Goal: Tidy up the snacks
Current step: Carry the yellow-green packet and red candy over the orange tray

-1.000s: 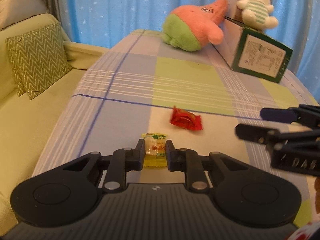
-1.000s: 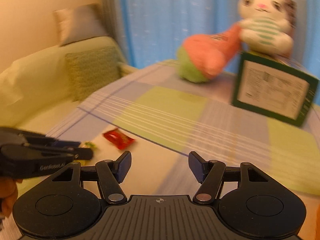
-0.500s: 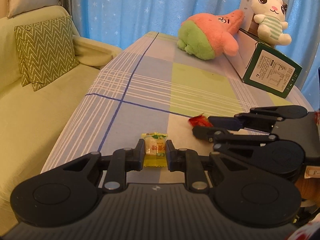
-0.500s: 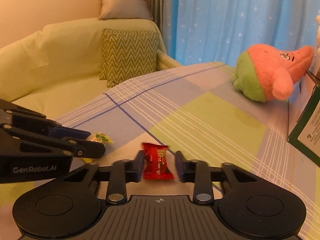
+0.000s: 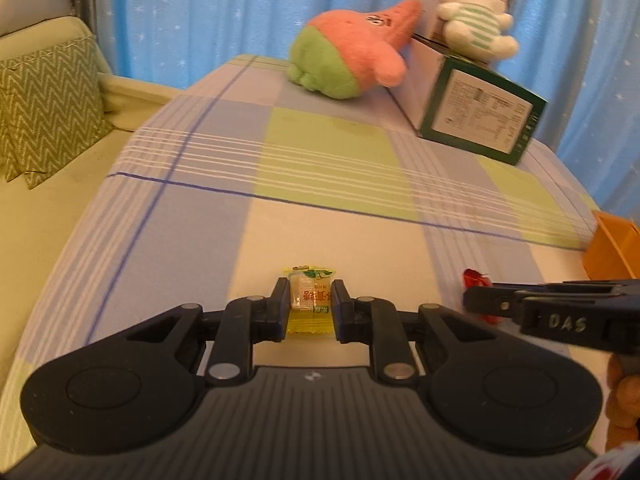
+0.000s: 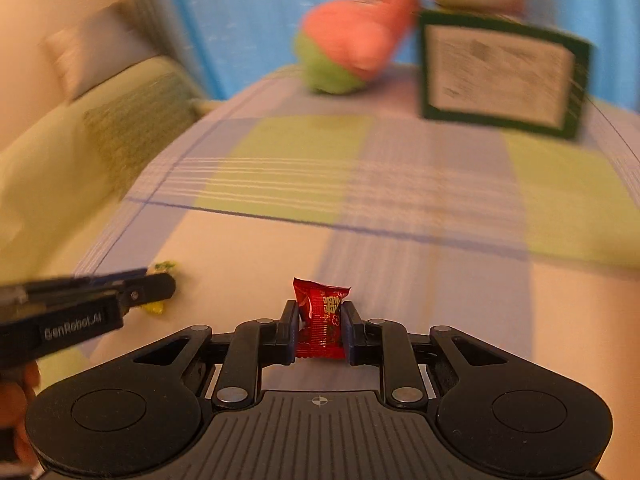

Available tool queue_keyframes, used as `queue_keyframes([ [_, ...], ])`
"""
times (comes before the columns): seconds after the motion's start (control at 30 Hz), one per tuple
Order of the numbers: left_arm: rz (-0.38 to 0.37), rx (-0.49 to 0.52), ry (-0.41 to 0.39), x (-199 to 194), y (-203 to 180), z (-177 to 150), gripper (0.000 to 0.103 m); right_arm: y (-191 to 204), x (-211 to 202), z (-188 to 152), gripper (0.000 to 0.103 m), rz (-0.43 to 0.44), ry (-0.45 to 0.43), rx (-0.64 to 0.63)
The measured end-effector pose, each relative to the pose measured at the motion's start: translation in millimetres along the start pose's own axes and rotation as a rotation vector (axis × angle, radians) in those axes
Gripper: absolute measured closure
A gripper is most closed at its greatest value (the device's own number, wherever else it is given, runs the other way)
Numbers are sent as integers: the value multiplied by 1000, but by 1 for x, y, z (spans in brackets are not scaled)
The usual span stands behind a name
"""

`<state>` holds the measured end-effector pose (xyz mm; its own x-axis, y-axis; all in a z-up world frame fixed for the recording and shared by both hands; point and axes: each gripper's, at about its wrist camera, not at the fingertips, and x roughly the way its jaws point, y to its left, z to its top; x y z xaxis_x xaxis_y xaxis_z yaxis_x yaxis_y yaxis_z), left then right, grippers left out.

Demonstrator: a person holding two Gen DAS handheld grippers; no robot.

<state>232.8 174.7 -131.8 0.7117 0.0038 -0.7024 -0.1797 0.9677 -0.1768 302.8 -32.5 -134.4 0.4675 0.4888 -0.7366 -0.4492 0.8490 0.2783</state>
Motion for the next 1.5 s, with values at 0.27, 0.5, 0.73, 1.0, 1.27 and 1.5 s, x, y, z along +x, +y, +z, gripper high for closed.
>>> queue_keyframes([
  [0.27, -41, 72, 6, -34, -40, -23, 84, -15, -80, -31, 81, -73, -55, 98],
  [0.5, -77, 23, 13, -81, -72, -45, 84, -16, -138, -51, 81, -113, -32, 148],
  [0.73, -133, 68, -1, -127, -111, -45, 84, -15, -192, -62, 81, -176, -63, 107],
  [1.0, -181, 136, -32, -166, -163, -41, 84, -21, -239, -72, 81, -216, -103, 79],
  [1.27, -209, 190, -44, -182, -203, -38, 84, -39, -272, -80, 81, -250, -128, 97],
  [1.5, -232, 216, -41, -187, -224, -42, 84, -55, -288, -88, 81, -274, -140, 129],
])
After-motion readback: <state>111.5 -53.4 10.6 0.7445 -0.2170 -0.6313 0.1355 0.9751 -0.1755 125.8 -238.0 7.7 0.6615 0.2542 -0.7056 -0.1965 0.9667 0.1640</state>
